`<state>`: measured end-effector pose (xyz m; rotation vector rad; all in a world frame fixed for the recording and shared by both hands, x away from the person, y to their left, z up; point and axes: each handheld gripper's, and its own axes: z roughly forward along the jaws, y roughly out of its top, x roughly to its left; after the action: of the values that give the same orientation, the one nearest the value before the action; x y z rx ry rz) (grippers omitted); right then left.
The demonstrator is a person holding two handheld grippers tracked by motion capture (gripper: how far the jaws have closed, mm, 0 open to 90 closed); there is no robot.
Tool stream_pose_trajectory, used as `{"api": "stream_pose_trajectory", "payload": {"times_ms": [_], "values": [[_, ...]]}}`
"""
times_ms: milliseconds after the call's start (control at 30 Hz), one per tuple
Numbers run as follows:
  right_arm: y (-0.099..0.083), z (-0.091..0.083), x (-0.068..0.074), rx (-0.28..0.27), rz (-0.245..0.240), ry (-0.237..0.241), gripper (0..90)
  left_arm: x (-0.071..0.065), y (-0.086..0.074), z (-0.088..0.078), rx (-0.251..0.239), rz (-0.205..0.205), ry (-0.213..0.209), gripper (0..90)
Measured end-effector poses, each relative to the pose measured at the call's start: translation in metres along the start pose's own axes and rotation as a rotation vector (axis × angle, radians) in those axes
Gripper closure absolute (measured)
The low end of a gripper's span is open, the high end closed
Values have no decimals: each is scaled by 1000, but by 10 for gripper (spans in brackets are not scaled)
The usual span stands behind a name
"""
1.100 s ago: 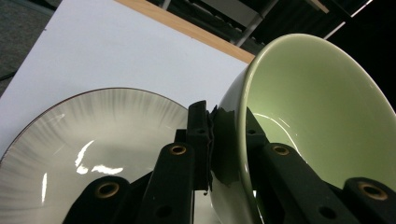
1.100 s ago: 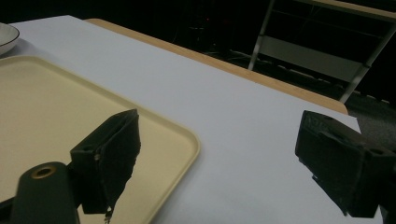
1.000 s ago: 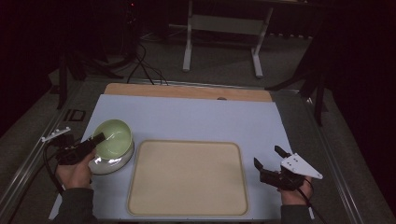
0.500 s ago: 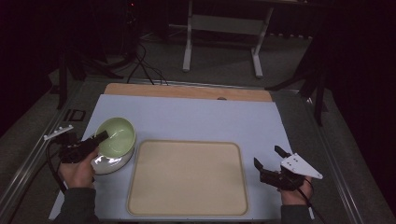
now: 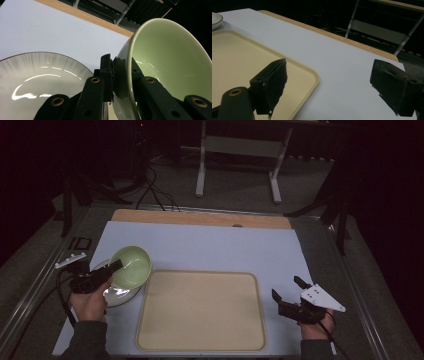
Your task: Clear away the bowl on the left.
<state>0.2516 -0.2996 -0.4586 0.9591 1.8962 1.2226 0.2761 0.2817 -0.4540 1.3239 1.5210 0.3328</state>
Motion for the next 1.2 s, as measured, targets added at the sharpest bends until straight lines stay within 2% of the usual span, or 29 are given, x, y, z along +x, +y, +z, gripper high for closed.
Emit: {"api": "stream_pose_trajectory", "payload": {"times_ms": [433, 1200], "values": [[0, 0, 0, 1, -3, 1, 137, -8, -3, 6, 14, 4, -22, 807], [0, 0, 0, 1, -4, 2, 137, -26, -9, 19, 52, 34, -62, 807]]}}
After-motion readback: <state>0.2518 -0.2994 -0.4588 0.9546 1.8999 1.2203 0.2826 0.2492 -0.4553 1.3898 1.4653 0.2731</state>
